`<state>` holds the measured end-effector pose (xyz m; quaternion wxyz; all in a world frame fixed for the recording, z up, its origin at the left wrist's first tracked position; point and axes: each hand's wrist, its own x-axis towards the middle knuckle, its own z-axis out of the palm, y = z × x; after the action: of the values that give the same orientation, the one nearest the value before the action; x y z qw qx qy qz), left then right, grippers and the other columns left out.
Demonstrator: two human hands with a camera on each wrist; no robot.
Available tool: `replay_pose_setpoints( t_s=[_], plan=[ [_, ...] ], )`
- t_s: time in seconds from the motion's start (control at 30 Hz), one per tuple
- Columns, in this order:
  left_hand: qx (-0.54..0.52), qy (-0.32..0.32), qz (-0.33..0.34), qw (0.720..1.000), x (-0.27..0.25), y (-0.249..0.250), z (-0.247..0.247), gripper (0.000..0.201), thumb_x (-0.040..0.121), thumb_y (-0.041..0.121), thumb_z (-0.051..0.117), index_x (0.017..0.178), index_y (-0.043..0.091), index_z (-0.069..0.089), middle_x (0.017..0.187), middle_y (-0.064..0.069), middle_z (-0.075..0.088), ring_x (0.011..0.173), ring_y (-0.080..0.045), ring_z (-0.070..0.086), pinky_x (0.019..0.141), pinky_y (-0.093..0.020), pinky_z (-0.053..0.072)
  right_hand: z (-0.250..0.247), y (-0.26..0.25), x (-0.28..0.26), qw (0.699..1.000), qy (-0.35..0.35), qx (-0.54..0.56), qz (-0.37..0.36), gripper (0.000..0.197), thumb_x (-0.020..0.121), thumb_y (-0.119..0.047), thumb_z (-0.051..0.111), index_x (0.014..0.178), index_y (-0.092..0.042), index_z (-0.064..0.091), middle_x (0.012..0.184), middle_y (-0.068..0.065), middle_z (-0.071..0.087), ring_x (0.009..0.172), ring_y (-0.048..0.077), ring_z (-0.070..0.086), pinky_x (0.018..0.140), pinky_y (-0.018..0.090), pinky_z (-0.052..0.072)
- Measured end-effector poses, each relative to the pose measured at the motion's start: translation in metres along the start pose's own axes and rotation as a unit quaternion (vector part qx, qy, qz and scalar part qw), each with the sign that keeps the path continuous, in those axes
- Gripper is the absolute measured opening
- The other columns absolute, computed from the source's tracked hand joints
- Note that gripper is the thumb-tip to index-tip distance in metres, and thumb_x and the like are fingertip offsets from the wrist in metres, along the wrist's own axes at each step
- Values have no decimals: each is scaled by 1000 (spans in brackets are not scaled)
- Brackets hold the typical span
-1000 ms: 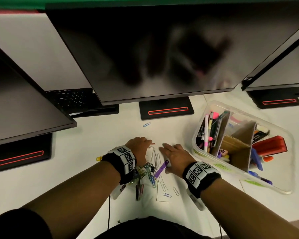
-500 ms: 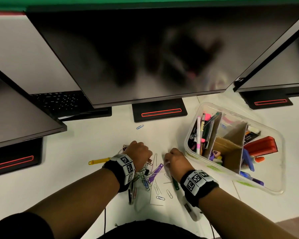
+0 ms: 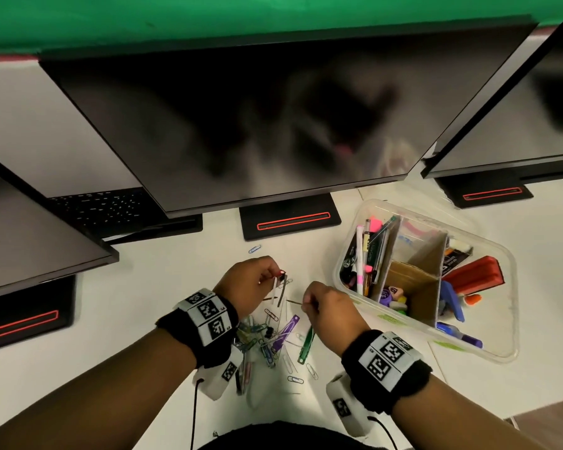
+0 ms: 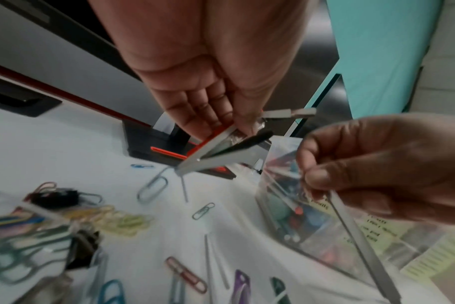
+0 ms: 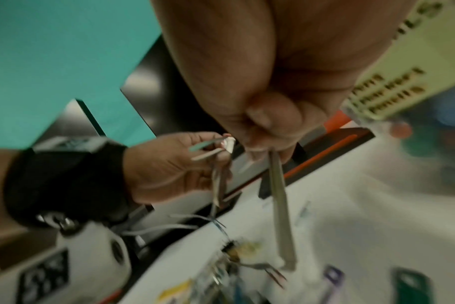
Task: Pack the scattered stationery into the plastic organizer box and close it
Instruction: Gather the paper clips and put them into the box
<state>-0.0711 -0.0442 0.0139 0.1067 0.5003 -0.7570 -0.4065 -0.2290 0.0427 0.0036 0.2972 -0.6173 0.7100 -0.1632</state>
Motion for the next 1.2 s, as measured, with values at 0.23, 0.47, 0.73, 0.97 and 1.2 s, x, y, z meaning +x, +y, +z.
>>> replay_pose_setpoints(
  t_s=[0.23, 0.47, 0.73, 0.97, 1.2],
  plan=[
    [-68, 73, 33, 994, -5, 41, 1, 18, 87, 6, 57, 86, 22, 64, 74, 13, 61, 69, -3, 58, 72, -20, 51, -71, -17, -16, 990, 75, 119, 10, 17, 88, -11, 60, 82, -26, 56, 73, -8, 58, 65, 16, 61, 65, 30, 57],
    [-174, 113, 88, 974, 15, 113, 5, 29, 85, 1, 60, 71, 27, 58, 68, 8, 61, 56, 2, 54, 59, -10, 48, -156, 30, -25, 940, 181, 279, 81, 20, 88, -3, 61, 80, -21, 64, 62, -9, 62, 49, 6, 61, 52, 20, 55],
    [-291, 87, 49, 951, 58, 172, 43, 22, 88, -1, 56, 76, 18, 60, 80, -12, 64, 75, -18, 62, 62, -24, 58, -188, 72, -17, 934, 209, 270, 103, 22, 88, 1, 57, 79, -19, 58, 71, 4, 63, 52, 7, 63, 53, 18, 56],
    [-319, 96, 33, 942, 87, 200, 76, 19, 88, -2, 54, 80, 15, 59, 73, -2, 65, 66, -21, 66, 54, -25, 57, -188, 93, -3, 943, 217, 210, 140, 11, 88, -4, 59, 88, -15, 59, 68, 6, 64, 73, 32, 70, 71, 40, 59],
    [-124, 59, 38, 990, 105, 201, 105, 19, 83, 1, 57, 89, 17, 66, 73, -1, 63, 78, -25, 65, 72, -26, 54, -181, 103, 9, 962, 143, 141, 187, 17, 84, -8, 63, 100, -12, 62, 88, 13, 70, 80, 29, 69, 78, 35, 56]
  ],
)
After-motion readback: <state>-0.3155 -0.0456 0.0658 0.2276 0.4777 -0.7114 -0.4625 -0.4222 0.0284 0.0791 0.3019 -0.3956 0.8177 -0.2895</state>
